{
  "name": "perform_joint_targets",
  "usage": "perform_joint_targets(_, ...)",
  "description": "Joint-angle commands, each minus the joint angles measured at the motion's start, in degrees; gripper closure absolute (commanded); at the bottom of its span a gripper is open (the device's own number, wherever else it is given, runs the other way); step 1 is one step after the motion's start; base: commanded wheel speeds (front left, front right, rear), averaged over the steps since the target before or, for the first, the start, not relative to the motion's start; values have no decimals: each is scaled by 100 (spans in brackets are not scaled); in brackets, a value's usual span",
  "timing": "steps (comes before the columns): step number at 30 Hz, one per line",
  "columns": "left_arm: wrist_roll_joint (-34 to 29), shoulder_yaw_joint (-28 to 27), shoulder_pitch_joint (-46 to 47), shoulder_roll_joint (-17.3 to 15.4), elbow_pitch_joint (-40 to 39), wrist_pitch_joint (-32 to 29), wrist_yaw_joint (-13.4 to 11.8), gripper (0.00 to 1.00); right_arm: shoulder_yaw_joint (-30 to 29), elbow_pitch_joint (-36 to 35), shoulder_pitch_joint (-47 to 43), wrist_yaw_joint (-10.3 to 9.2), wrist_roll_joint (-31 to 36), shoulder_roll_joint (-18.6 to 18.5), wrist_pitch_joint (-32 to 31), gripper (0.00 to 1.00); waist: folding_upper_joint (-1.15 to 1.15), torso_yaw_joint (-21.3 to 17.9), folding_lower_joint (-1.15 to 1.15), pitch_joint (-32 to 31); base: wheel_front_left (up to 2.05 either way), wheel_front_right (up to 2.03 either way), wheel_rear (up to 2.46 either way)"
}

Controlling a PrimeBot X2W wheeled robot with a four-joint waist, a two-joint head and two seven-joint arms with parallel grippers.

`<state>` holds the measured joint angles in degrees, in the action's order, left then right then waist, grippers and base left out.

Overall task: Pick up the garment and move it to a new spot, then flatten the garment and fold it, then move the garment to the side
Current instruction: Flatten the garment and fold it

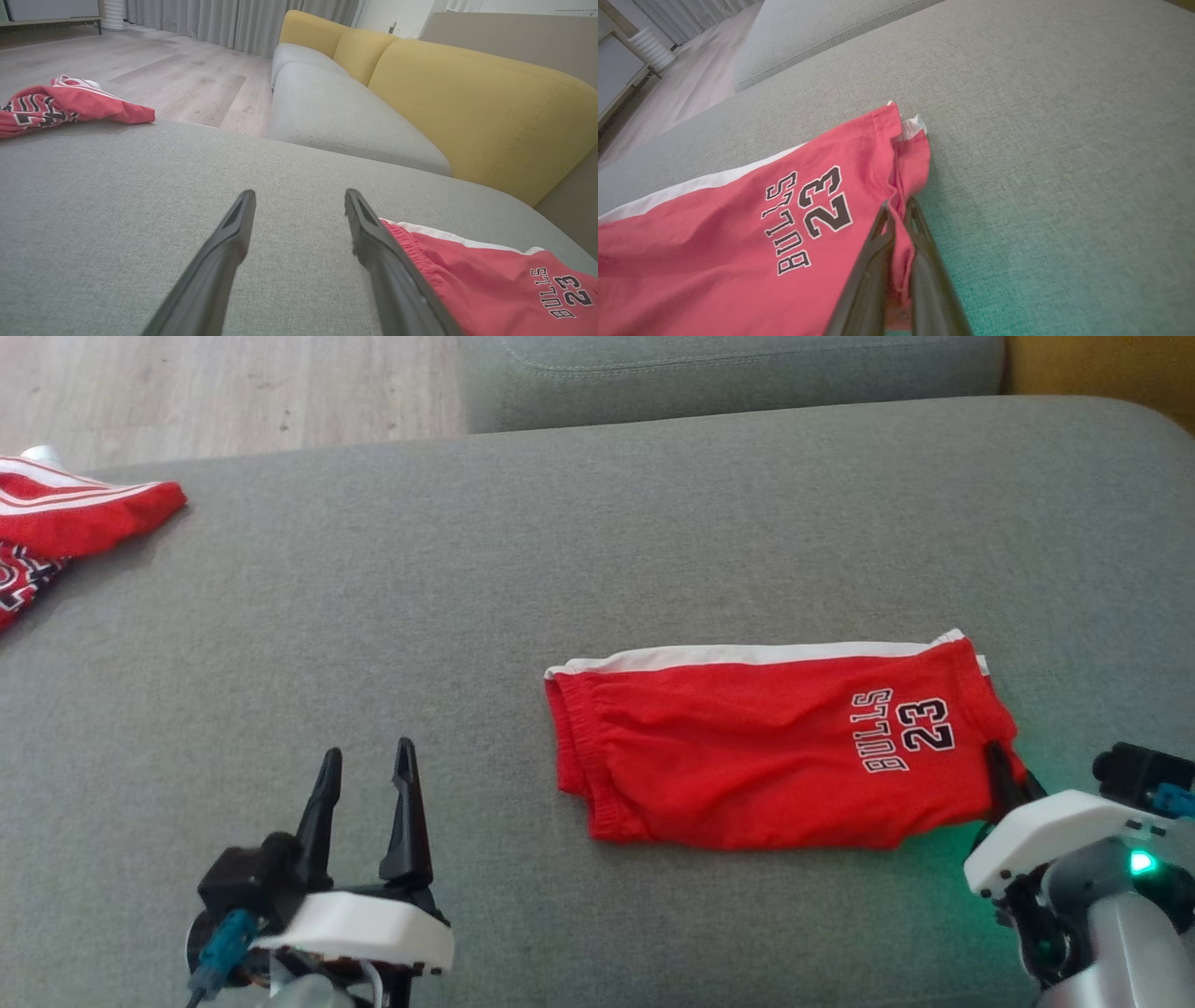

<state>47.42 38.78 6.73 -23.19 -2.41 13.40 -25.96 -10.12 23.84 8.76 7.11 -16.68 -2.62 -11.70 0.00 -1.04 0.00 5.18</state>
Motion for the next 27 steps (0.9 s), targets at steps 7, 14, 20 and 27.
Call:
perform_joint_targets(7,-1,-126,175,-129,-131,-34,25,0,8,-339,65,37,-19,-27,-105,100,0,240,0,-63,0,0,0)
perform_joint_targets(14,28,-91,140,-66,-62,-26,48,0,687,-614,635,37,-36,-27,-177,100,0,584,0,-221,0,0,0)
perform_joint_targets(20,38,-56,128,-15,-30,-21,72,0,1770,-643,1149,37,-305,-26,-303,100,0,852,0,-308,0,0,0)
perform_joint_targets(27,56,-67,85,23,27,8,91,0,3398,-471,1193,37,-490,-26,-543,100,0,1189,0,-338,0,0,0)
